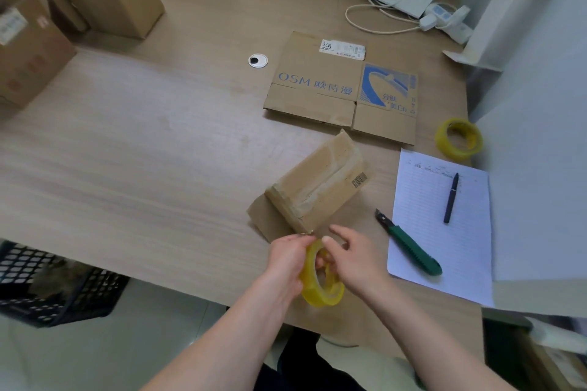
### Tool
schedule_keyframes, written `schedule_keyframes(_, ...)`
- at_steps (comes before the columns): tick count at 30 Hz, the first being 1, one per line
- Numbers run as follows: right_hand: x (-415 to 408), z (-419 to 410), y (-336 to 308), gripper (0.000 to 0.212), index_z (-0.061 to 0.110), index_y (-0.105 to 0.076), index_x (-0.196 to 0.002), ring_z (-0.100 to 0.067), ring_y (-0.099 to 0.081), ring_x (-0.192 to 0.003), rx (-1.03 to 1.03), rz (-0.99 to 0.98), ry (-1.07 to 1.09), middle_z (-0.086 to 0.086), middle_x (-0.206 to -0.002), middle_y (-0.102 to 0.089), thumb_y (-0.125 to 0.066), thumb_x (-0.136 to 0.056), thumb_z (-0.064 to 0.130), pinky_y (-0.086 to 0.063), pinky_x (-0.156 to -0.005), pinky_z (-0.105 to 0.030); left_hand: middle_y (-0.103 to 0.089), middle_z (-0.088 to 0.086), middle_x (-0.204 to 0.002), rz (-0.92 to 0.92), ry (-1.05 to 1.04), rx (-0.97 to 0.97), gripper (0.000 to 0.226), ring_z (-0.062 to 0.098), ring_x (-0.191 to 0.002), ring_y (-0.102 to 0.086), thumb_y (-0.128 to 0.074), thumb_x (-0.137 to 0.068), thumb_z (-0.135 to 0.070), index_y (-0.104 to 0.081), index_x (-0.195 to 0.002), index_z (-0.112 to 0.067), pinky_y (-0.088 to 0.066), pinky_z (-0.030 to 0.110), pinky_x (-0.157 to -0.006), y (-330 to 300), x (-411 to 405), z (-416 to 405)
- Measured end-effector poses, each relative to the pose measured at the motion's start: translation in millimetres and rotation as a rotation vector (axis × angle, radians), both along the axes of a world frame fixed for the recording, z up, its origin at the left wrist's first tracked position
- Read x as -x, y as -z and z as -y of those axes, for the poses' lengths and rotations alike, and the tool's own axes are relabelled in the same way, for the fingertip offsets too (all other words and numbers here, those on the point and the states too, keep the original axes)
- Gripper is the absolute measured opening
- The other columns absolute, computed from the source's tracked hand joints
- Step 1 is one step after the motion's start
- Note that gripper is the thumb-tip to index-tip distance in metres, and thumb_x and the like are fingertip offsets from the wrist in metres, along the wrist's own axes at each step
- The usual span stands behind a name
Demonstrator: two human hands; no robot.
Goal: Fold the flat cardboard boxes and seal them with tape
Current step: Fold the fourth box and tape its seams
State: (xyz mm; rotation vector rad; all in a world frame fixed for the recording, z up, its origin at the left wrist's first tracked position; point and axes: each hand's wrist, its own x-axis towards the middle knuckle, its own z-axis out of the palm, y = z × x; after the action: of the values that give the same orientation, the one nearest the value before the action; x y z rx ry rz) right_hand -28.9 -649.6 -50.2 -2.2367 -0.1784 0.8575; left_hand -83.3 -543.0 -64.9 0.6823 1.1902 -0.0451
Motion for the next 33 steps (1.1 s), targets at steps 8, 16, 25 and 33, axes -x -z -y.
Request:
schedule_keyframes(8, 2, -27, 9, 0.006, 0.022, -0.073, -0.085, -0.011, -0.062, -0.056, -0.189, -0.248, 0.264, 0.004, -0.058, -0.066, -0.067, -0.084, 0.02, -0.048, -0.059, -0.028, -0.072, 0.02, -0.076, 0.076, 0.018, 0.001, 0.014, 0.028, -0.065, -0.071, -0.058, -0.095, -0.004, -0.071, -0.092, 0.0, -0.057, 0.033, -0.056, -5, 6, -8)
schedule_keyframes(16, 1, -53, 15, 0.013, 0.029, -0.068, -0.068, -0.019, -0.06, -0.058, -0.088, -0.127, 0.279, 0.006, -0.054, -0.063, -0.067, -0.056, 0.03, -0.052, -0.058, -0.035, -0.071, 0.023, -0.106, 0.158, 0.029, 0.202, 0.037, 0.036, -0.094, -0.069, -0.031, -0.101, -0.001, -0.066, -0.114, -0.005, -0.056, 0.044, -0.082, -13, 12, -19)
schedule_keyframes(25, 5, -63, 20, 0.009, 0.027, -0.063, -0.064, -0.017, -0.058, -0.059, 0.007, -0.013, 0.276, 0.007, -0.053, -0.06, -0.071, -0.066, 0.023, -0.049, -0.057, -0.033, -0.071, 0.021, -0.106, 0.11, 0.198, 0.166, 0.04, 0.031, -0.086, -0.07, -0.04, -0.096, 0.008, -0.061, -0.126, -0.008, -0.057, 0.036, -0.067, -21, 13, -31)
schedule_keyframes(33, -1, -65, 21, 0.016, 0.016, -0.059, -0.065, -0.023, -0.06, -0.072, 0.046, 0.061, 0.222, 0.001, -0.067, -0.065, -0.073, -0.073, 0.015, -0.05, -0.069, -0.036, -0.041, 0.01, -0.141, 0.222, 0.831, -1.522, 0.064, 0.033, -0.131, -0.037, -0.052, -0.075, -0.007, -0.051, -0.137, -0.021, -0.033, 0.044, -0.108, -18, 27, -96)
